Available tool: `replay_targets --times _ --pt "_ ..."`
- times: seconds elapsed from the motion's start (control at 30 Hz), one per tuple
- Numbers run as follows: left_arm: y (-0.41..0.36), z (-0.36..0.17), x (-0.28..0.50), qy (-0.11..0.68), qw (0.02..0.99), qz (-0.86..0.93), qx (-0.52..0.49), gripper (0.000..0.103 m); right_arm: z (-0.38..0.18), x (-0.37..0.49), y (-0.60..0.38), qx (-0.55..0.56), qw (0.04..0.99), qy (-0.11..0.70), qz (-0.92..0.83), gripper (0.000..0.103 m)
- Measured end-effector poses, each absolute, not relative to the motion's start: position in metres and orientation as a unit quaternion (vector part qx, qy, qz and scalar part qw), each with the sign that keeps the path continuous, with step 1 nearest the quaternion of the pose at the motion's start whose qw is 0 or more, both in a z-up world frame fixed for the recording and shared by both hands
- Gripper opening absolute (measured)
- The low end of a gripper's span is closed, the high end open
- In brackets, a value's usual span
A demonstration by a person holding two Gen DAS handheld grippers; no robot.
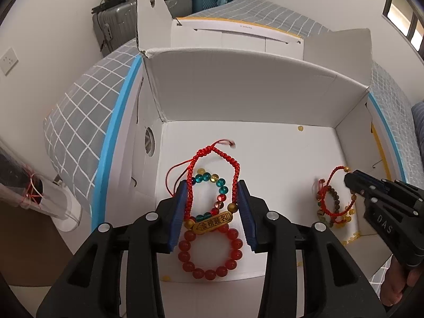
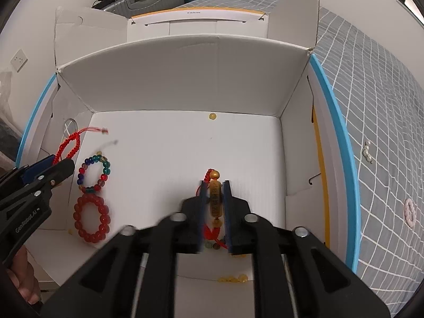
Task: Organize jewelry
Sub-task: 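Open both tools to drop the red bracelets into the box, then move the left tool to the pearl earrings while the right tool approaches the pink bracelet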
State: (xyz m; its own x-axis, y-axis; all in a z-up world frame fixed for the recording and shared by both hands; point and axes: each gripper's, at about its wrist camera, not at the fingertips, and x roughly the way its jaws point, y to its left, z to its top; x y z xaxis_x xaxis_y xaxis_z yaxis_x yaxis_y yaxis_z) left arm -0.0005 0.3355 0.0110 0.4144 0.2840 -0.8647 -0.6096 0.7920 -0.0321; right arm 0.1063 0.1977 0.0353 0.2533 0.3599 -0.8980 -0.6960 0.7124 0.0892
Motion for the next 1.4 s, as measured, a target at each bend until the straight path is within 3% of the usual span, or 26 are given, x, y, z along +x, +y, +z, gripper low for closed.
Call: replay_targets --times 0.03,0.07,0.13,0.23,0.3,0.37,0.57,1.1,1.4 --pt "0.334 0.013 -0.001 0.466 0.824 0.274 -0.173 0.042 0.038 0.108 0.197 -0.163 0.777 0.504 0.342 0.054" --pt "0.334 0.013 -0.001 0.465 0.824 0.273 -0.174 0.045 0.044 0.107 0.193 -0.158 0.785 0.494 0.340 0.067" --pt "0.331 0.016 -0.001 0.461 0.827 0.268 -0.178 0.052 0.055 0.105 0.186 -0.151 0.797 0.478 0.336 0.070" --pt "0.325 0.023 0.000 0.449 0.833 0.274 -0.172 0.073 0.070 0.108 0.174 -0.140 0.806 0.467 0.335 0.078" --pt "0.320 0.030 0.001 0.440 0.837 0.281 -0.161 0.076 0.078 0.110 0.165 -0.133 0.815 0.459 0.328 0.083" --pt "0.315 0.037 0.002 0.432 0.842 0.279 -0.161 0.086 0.088 0.116 0.152 -0.126 0.827 0.447 0.317 0.091" --pt "0.285 0.061 0.017 0.406 0.867 0.249 -0.144 0.097 0.102 0.139 0.100 -0.119 0.867 0.418 0.244 0.095" --pt "0.124 0.083 0.147 0.395 0.910 0.106 -0.071 0.097 0.094 0.207 -0.108 -0.028 0.894 0.436 0.099 0.095" --pt "0.043 0.047 0.230 0.411 0.908 0.044 -0.067 0.097 0.049 0.238 -0.196 0.029 0.891 0.449 0.061 0.095"
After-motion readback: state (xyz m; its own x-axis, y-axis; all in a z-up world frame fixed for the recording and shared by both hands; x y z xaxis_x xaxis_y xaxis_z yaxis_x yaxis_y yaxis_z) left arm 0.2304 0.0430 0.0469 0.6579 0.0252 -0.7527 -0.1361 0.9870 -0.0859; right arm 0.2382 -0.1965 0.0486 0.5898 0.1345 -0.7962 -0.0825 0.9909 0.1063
